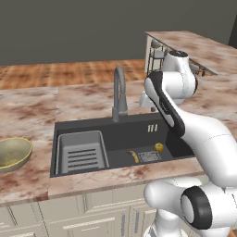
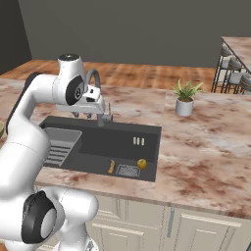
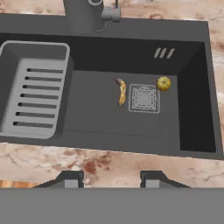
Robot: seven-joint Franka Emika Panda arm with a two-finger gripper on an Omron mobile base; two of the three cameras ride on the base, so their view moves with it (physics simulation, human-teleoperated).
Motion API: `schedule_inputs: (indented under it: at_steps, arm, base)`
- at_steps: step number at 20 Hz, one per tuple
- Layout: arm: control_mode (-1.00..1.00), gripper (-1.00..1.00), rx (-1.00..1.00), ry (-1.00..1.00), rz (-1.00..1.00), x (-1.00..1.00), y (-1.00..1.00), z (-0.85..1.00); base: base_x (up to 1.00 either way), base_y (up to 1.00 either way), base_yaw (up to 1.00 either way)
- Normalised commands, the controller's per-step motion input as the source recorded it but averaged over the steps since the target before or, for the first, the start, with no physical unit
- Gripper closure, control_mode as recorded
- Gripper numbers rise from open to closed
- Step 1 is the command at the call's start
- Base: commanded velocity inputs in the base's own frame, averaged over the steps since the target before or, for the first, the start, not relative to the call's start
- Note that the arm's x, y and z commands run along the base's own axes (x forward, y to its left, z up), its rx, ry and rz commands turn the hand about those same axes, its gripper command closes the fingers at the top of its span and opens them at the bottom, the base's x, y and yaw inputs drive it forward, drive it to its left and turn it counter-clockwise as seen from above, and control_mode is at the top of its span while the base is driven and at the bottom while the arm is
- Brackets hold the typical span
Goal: Remove the squash and banana from the sink. Then move the bowl and cup from the counter to the sink for washing.
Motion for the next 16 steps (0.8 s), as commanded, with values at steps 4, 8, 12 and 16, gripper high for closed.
schedule_inputs:
  at_steps: [4,8,12,16]
  arm:
    - [-1.0,-1.0,0.02,0.0,0.0,-0.02,-0.05,0.0]
    - [-1.0,-1.0,0.09,-0.02,0.0,-0.07,-0.15,0.0]
    - [-1.0,-1.0,0.12,-0.06,0.03,-0.13,-0.22,0.0]
    - [-1.0,-1.0,0.1,-0.07,0.08,-0.14,-0.2,-0.01]
  base:
    - [0.0,0.0,0.0]
    - [0.0,0.0,0.0]
    - [0.0,0.0,0.0]
    - [0.0,0.0,0.0]
